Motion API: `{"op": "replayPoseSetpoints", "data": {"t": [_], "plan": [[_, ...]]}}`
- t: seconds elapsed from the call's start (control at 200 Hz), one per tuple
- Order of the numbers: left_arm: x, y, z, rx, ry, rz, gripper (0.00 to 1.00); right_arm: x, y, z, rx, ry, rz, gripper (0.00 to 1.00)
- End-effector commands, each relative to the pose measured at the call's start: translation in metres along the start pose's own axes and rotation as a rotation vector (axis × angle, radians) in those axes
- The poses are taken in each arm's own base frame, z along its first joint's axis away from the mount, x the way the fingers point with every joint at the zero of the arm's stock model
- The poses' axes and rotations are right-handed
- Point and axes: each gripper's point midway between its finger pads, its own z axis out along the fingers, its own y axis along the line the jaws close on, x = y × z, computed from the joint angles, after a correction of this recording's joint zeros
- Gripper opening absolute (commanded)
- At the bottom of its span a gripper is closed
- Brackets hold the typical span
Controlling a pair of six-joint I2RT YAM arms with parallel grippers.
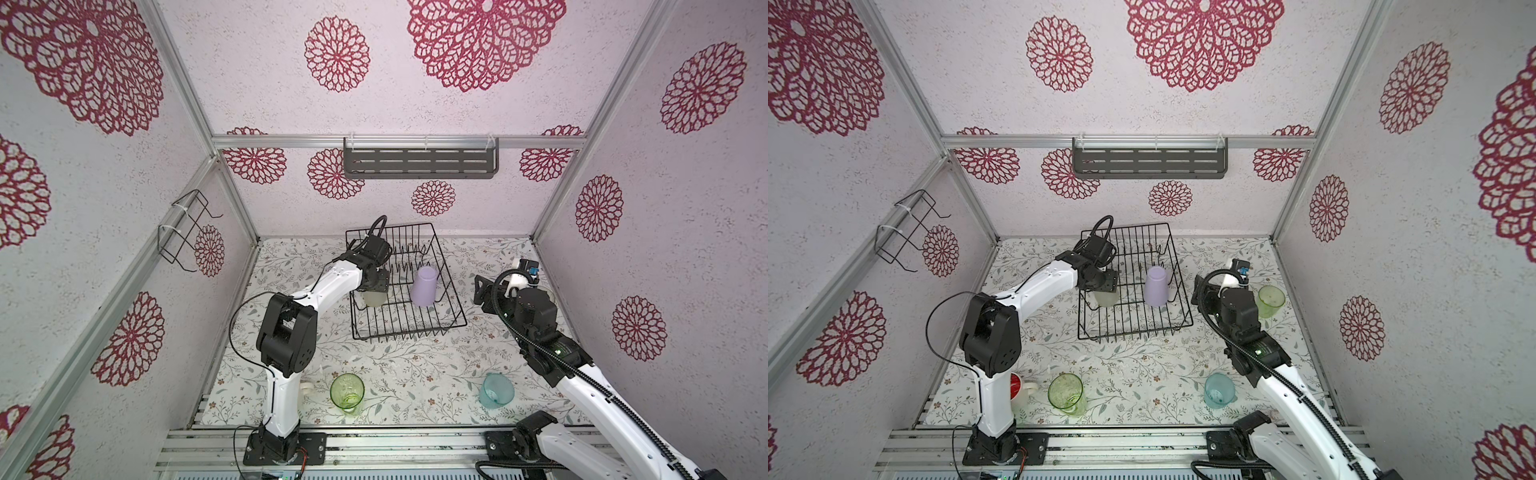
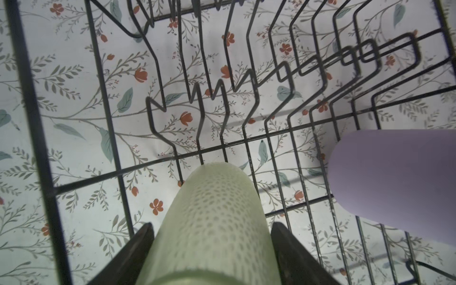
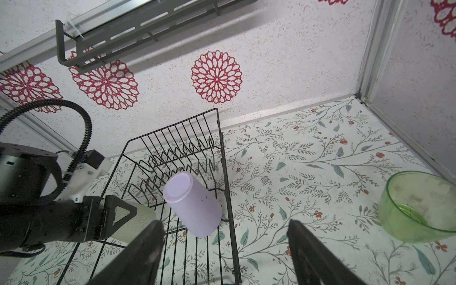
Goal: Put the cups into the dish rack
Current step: 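Set the frosted cup in the rack with the left gripper while the right gripper retreats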
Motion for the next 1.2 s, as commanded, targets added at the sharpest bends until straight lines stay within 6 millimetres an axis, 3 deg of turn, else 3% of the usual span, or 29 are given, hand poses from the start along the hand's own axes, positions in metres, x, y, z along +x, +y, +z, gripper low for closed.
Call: {"op": "replayPoseSetpoints", "data": {"t": [0.0, 0.045, 0.06, 0.08, 0.21, 0.455, 0.596, 0.726, 0.746, 0.911, 1.196], "plan": [[-0.009, 0.008, -0.006, -0.044, -0.026, 0.01, 0.64, -0.007, 0.004, 0.0, -0.022, -0.021, 0.052, 0.82], [-0.008, 0.009, -0.006, -0.049, -0.029, 0.009, 0.64, -0.004, 0.004, 0.001, -0.023, -0.015, 0.055, 0.84], [-0.008, 0.008, -0.006, -0.046, -0.03, 0.01, 0.65, -0.004, 0.004, 0.002, -0.024, -0.015, 0.055, 0.95], [-0.007, 0.007, -0.005, -0.038, -0.029, 0.012, 0.65, -0.003, 0.004, 0.002, -0.024, -0.013, 0.054, 0.99], [-0.009, 0.005, -0.005, -0.036, -0.029, 0.01, 0.68, -0.004, 0.007, 0.002, -0.033, -0.008, 0.054, 0.99], [-0.008, 0.003, -0.001, -0.031, -0.011, 0.007, 0.84, -0.003, 0.014, 0.002, -0.075, 0.006, 0.014, 0.99], [-0.011, -0.005, -0.012, 0.023, -0.034, -0.001, 0.86, 0.004, 0.0, 0.007, -0.025, 0.042, 0.008, 0.99], [-0.018, -0.007, -0.026, 0.054, -0.061, -0.017, 0.86, 0.009, -0.012, 0.014, -0.019, 0.087, 0.033, 0.99], [-0.025, -0.009, -0.043, 0.076, -0.096, -0.023, 0.87, 0.01, -0.014, 0.015, -0.018, 0.094, 0.038, 0.99], [-0.035, -0.013, -0.073, 0.136, -0.158, -0.043, 0.87, 0.02, -0.037, 0.026, 0.081, 0.183, 0.063, 0.99], [-0.049, -0.024, -0.134, 0.289, -0.264, -0.082, 0.87, 0.057, -0.083, 0.038, 0.327, 0.3, 0.148, 0.99]]}}
